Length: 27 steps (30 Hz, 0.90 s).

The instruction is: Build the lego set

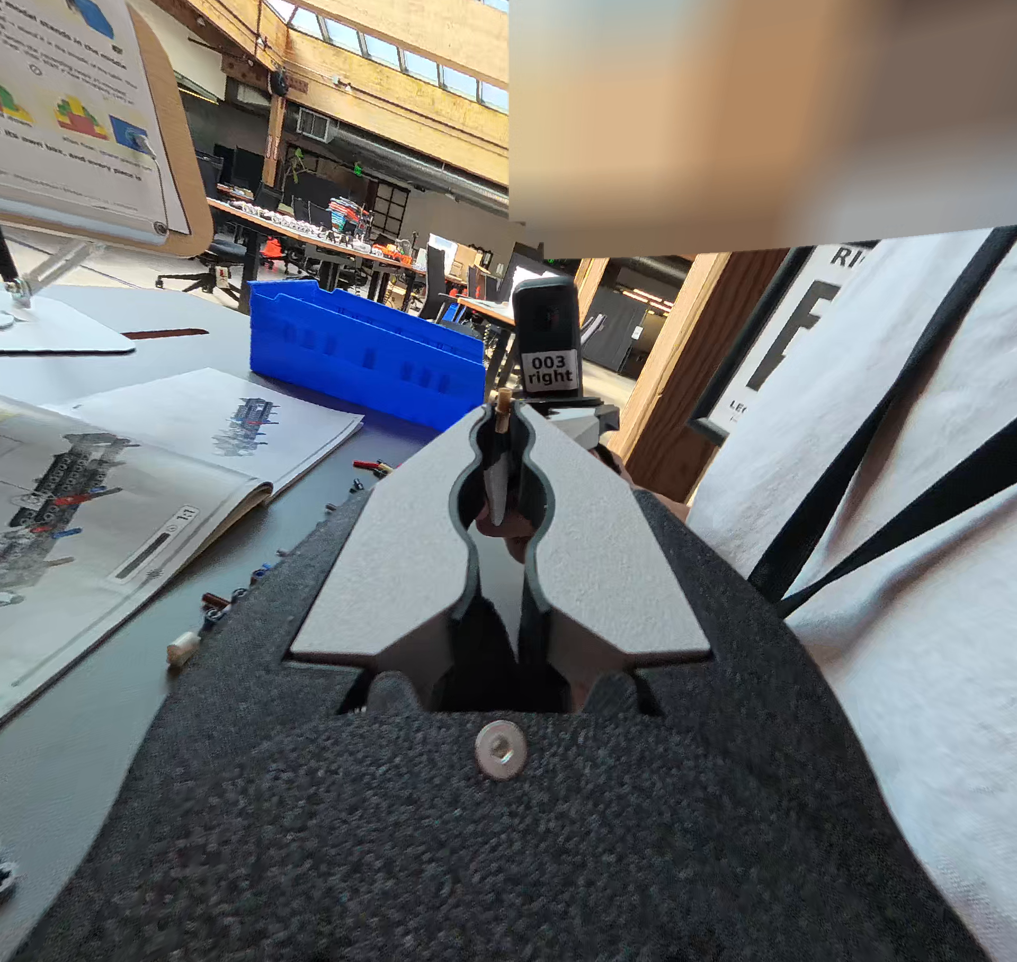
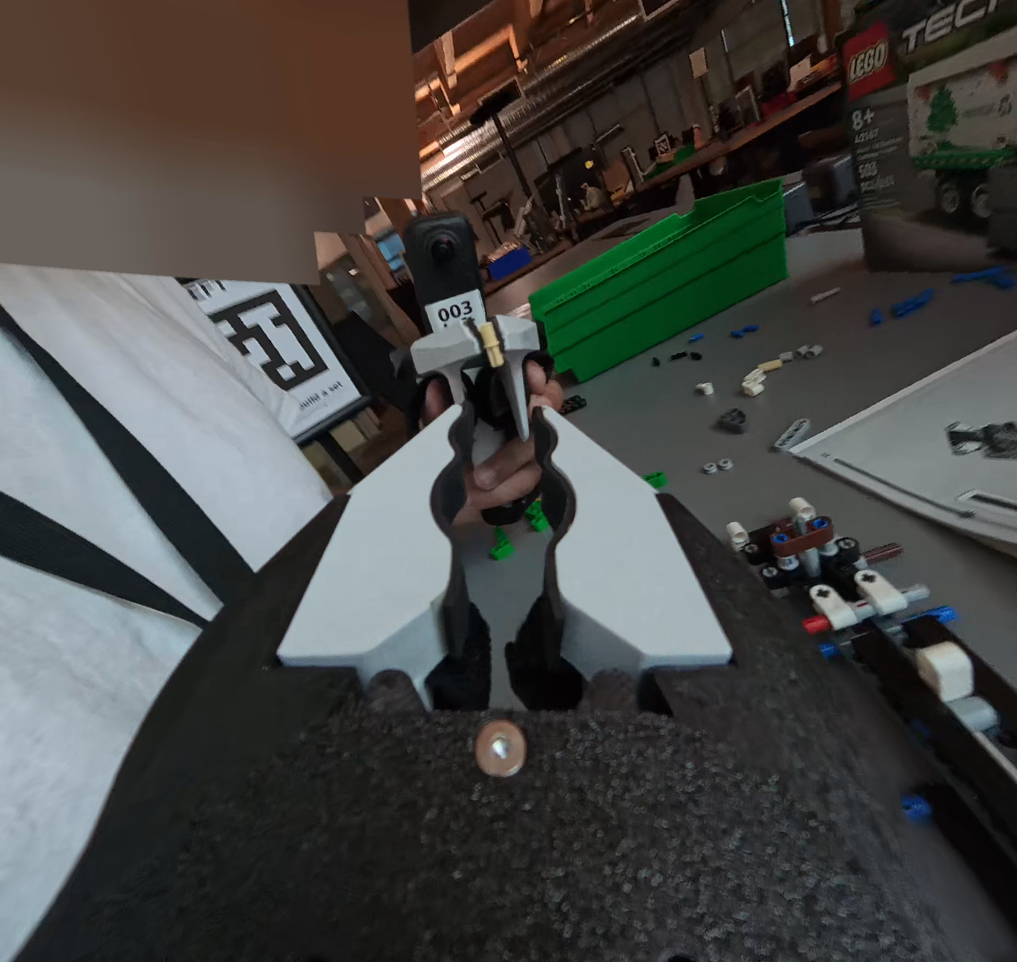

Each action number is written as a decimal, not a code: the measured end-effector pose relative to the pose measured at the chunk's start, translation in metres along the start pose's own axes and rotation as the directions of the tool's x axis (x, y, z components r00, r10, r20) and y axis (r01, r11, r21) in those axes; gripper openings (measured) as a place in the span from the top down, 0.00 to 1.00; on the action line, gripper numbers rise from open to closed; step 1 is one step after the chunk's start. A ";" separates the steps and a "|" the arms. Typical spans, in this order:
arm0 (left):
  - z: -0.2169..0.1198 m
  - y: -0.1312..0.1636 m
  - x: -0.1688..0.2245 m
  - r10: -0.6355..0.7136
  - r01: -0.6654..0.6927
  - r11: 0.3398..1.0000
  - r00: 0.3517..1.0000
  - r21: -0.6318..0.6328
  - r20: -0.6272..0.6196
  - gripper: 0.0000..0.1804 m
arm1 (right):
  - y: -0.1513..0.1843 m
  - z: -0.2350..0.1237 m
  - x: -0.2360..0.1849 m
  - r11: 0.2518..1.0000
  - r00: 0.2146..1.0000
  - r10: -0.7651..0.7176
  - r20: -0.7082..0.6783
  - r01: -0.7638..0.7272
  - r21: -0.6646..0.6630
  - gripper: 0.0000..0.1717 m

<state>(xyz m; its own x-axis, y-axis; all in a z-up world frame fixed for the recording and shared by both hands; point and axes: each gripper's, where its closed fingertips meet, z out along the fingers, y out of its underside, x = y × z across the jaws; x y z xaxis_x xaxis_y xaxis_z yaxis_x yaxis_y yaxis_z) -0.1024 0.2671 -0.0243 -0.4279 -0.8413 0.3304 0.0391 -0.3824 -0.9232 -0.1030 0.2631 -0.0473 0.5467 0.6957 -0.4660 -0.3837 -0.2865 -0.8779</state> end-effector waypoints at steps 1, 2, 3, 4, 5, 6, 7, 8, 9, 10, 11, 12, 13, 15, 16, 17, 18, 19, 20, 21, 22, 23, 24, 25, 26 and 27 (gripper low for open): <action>0.000 -0.001 0.000 -0.031 0.031 0.999 0.999 0.013 -0.009 0.99 | 0.000 0.002 -0.001 0.997 0.997 -0.072 -0.026 0.072 -0.016 0.91; 0.000 -0.002 -0.001 -0.060 0.060 0.998 0.998 0.025 -0.012 0.99 | -0.001 0.004 -0.003 0.991 0.990 -0.131 -0.046 0.130 -0.024 0.92; 0.000 -0.002 -0.002 -0.092 0.093 0.995 0.996 0.038 -0.017 0.99 | -0.002 0.006 -0.003 0.984 0.982 -0.177 -0.066 0.175 -0.036 0.93; -0.001 -0.003 -0.002 -0.127 0.128 0.990 0.991 0.051 -0.033 0.99 | -0.003 0.007 -0.001 0.977 0.973 -0.210 -0.093 0.206 -0.050 0.94; -0.001 -0.003 -0.002 -0.156 0.159 0.985 0.987 0.061 -0.046 0.99 | -0.003 0.008 0.002 0.974 0.968 -0.225 -0.107 0.220 -0.061 0.95; -0.002 -0.002 -0.003 -0.172 0.175 0.982 0.984 0.067 -0.052 0.99 | -0.003 0.008 0.002 0.974 0.970 -0.222 -0.100 0.216 -0.062 0.95; -0.002 0.000 -0.003 -0.178 0.182 0.981 0.982 0.064 -0.055 0.99 | -0.003 0.008 0.001 0.978 0.975 -0.205 -0.090 0.200 -0.058 0.94; -0.001 0.003 -0.003 -0.179 0.182 0.982 0.982 0.055 -0.054 0.99 | -0.004 0.008 0.000 0.981 0.979 -0.189 -0.073 0.186 -0.047 0.93; -0.001 0.005 -0.003 -0.179 0.182 0.982 0.982 0.048 -0.056 0.99 | -0.005 0.008 -0.002 0.984 0.983 -0.178 -0.054 0.176 -0.034 0.93; 0.000 0.007 -0.002 -0.183 0.186 0.982 0.981 0.041 -0.066 0.99 | -0.005 0.008 -0.002 0.985 0.983 -0.173 -0.055 0.171 -0.026 0.94; 0.001 0.008 -0.001 -0.189 0.192 0.981 0.979 0.035 -0.074 0.99 | -0.004 0.008 0.000 0.985 0.983 -0.173 -0.059 0.171 -0.032 0.94; 0.002 0.010 0.000 -0.190 0.193 0.981 0.979 0.025 -0.077 0.99 | -0.002 0.008 0.000 0.984 0.983 -0.173 -0.054 0.171 -0.044 0.94; 0.003 0.012 0.001 -0.188 0.190 0.982 0.979 0.013 -0.081 0.98 | -0.002 0.008 -0.001 0.985 0.984 -0.171 -0.048 0.169 -0.045 0.95; 0.005 0.014 0.003 -0.183 0.184 0.983 0.979 0.001 -0.088 0.99 | -0.001 0.008 -0.001 0.984 0.984 -0.174 -0.042 0.172 -0.049 0.97; 0.005 0.015 0.002 -0.182 0.182 0.983 0.979 -0.007 -0.087 0.99 | 0.000 0.007 -0.002 0.983 0.983 -0.181 -0.039 0.179 -0.052 0.99; 0.005 0.016 0.002 -0.181 0.180 0.984 0.980 -0.020 -0.088 0.99 | 0.001 0.006 -0.001 0.981 0.982 -0.187 -0.041 0.184 -0.059 0.99; 0.005 0.018 0.002 -0.179 0.176 0.984 0.980 -0.037 -0.089 0.98 | 0.002 0.006 -0.001 0.980 0.981 -0.191 -0.041 0.188 -0.071 0.99; 0.005 0.020 0.002 -0.174 0.169 0.984 0.981 -0.055 -0.088 0.98 | 0.005 0.005 0.000 0.978 0.980 -0.193 -0.041 0.189 -0.089 0.99; 0.004 0.023 0.002 -0.170 0.164 0.984 0.981 -0.075 -0.091 0.98 | 0.007 0.005 0.001 0.975 0.980 -0.198 -0.037 0.193 -0.108 0.99; 0.003 0.026 0.002 -0.169 0.159 0.982 0.981 -0.103 -0.093 0.98 | 0.010 0.004 0.001 0.971 0.978 -0.207 -0.033 0.201 -0.132 0.99; 0.002 0.030 0.000 -0.161 0.148 0.980 0.983 -0.136 -0.089 0.97 | 0.014 0.004 0.003 0.963 0.974 -0.222 -0.037 0.213 -0.163 0.99; 0.000 0.033 -0.001 -0.143 0.128 0.978 0.986 -0.167 -0.081 0.96 | 0.017 0.003 0.005 0.953 0.969 -0.244 -0.045 0.231 -0.195 0.99; -0.001 0.036 -0.003 -0.116 0.100 0.975 0.991 -0.198 -0.071 0.96 | 0.021 0.002 0.007 0.941 0.962 -0.268 -0.048 0.251 -0.229 0.99; -0.003 0.039 -0.004 -0.084 0.068 0.971 0.995 -0.230 -0.061 0.96 | 0.025 0.000 0.009 0.926 0.956 -0.290 -0.043 0.269 -0.266 0.99; -0.005 0.042 -0.004 -0.051 0.035 0.963 0.997 -0.266 -0.055 0.96 | 0.030 -0.001 0.011 0.908 0.948 -0.314 -0.041 0.287 -0.306 0.99; -0.006 0.048 -0.004 -0.021 0.004 0.950 0.998 -0.313 -0.053 0.96 | 0.035 -0.002 0.012 0.886 0.939 -0.342 -0.036 0.310 -0.345 0.99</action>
<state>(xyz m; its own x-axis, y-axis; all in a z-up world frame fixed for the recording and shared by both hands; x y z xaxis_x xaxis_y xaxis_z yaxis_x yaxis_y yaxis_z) -0.1039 0.2547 -0.0710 -0.4757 -0.8116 0.3391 -0.2469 -0.2468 -0.9371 -0.1082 0.2607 -0.0835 0.6716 0.7274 -0.1411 0.0858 -0.2654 -0.9603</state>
